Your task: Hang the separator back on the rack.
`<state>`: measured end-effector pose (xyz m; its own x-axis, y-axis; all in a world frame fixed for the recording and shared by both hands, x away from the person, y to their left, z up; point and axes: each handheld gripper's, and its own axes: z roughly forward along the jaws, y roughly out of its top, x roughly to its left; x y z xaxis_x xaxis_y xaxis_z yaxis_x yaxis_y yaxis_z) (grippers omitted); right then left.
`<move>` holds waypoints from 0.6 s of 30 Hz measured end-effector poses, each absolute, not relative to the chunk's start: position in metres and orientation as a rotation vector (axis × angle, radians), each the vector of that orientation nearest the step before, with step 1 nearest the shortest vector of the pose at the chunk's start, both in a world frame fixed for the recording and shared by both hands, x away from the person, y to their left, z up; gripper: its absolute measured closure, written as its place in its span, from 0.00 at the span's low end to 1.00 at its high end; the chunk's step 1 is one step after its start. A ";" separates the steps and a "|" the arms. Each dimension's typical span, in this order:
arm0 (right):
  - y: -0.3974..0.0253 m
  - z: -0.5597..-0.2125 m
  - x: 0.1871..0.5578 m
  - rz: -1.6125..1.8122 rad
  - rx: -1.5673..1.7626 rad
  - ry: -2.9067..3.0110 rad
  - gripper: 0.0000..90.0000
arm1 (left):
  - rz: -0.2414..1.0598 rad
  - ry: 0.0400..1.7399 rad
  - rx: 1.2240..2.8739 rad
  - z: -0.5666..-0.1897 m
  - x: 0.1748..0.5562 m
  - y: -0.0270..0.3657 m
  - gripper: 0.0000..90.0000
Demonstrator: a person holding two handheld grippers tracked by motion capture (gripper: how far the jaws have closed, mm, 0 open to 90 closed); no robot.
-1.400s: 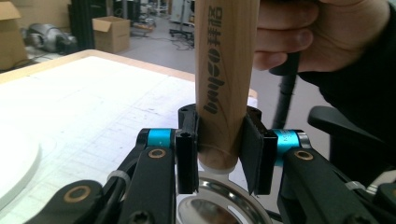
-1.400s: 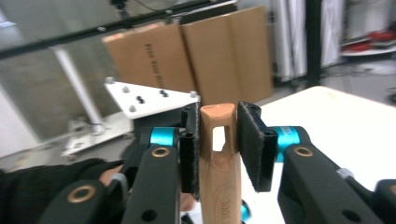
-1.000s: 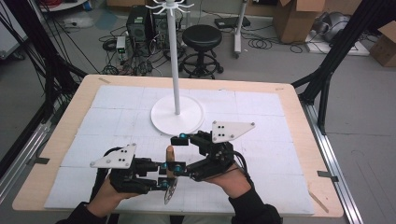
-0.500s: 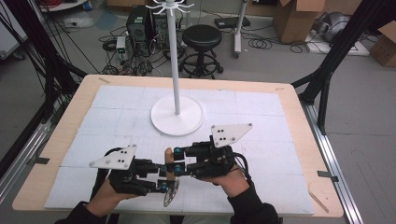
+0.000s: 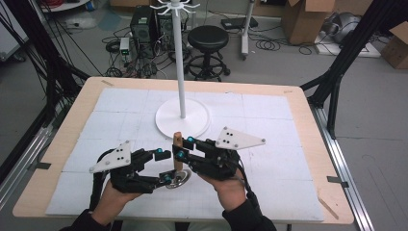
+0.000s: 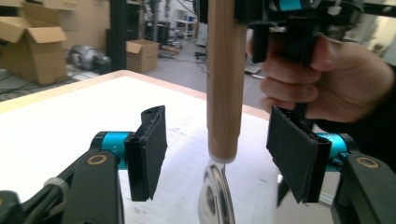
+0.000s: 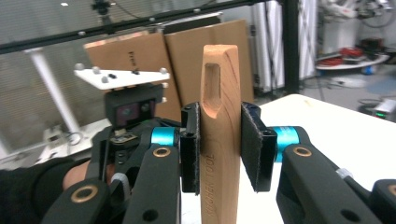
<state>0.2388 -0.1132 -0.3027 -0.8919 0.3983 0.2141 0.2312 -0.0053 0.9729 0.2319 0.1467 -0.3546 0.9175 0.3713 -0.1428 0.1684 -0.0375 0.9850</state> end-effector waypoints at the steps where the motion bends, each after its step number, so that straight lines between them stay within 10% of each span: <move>1: -0.112 -0.304 0.238 2.029 0.690 2.122 0.79 | 0.177 0.427 1.620 -0.354 0.231 0.145 0.43; 18: -0.112 -0.317 0.236 2.023 0.829 2.045 0.79 | 0.203 0.491 1.680 -0.354 0.237 0.121 0.66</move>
